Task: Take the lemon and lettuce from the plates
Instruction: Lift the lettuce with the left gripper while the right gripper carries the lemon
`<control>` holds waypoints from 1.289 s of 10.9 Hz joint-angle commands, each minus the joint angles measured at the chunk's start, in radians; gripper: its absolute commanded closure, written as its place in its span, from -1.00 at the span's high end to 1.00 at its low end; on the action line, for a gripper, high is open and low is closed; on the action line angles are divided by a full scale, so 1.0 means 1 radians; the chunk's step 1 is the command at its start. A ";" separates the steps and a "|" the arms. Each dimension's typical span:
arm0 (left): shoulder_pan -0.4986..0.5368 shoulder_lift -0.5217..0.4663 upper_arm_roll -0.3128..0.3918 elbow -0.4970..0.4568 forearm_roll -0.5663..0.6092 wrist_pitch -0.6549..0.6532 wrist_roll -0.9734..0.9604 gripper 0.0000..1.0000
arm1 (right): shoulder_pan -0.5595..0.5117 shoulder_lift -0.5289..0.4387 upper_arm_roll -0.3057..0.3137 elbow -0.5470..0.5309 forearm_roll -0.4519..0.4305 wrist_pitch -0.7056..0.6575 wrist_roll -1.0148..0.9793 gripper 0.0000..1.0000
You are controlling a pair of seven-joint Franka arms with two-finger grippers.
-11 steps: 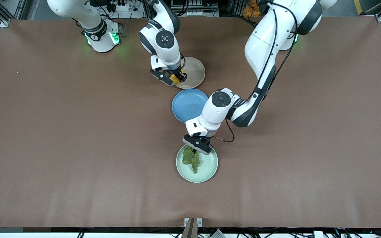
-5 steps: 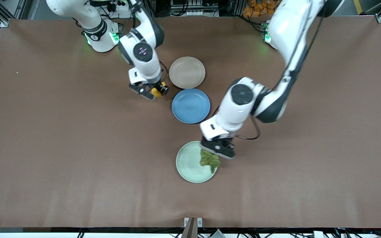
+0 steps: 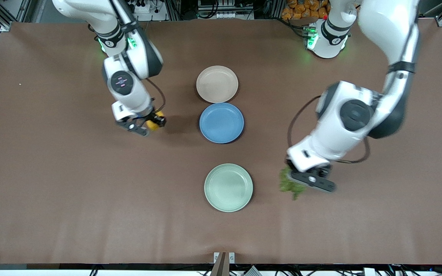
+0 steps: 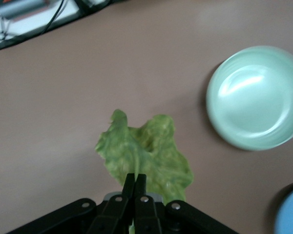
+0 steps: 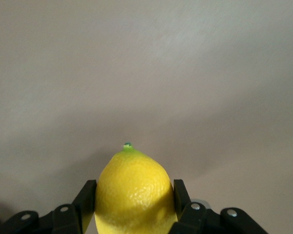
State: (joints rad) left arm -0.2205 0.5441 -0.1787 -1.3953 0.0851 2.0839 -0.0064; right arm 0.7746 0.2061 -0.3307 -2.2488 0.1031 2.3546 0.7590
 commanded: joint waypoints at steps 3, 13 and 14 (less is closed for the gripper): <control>0.141 0.060 -0.019 -0.079 -0.005 -0.015 0.212 -1.00 | -0.245 -0.021 0.004 -0.014 -0.014 0.023 -0.389 -1.00; 0.233 0.194 -0.010 -0.088 -0.002 0.035 0.226 -0.87 | -0.574 -0.019 0.007 -0.015 0.001 0.051 -0.954 -1.00; 0.233 0.192 -0.010 -0.087 -0.002 0.035 0.226 -0.34 | -0.566 -0.014 0.007 -0.012 0.001 0.055 -0.954 -1.00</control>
State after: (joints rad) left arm 0.0075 0.7382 -0.1804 -1.4818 0.0822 2.1129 0.1997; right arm 0.2085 0.2066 -0.3385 -2.2501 0.1001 2.4024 -0.1741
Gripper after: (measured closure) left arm 0.947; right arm 0.313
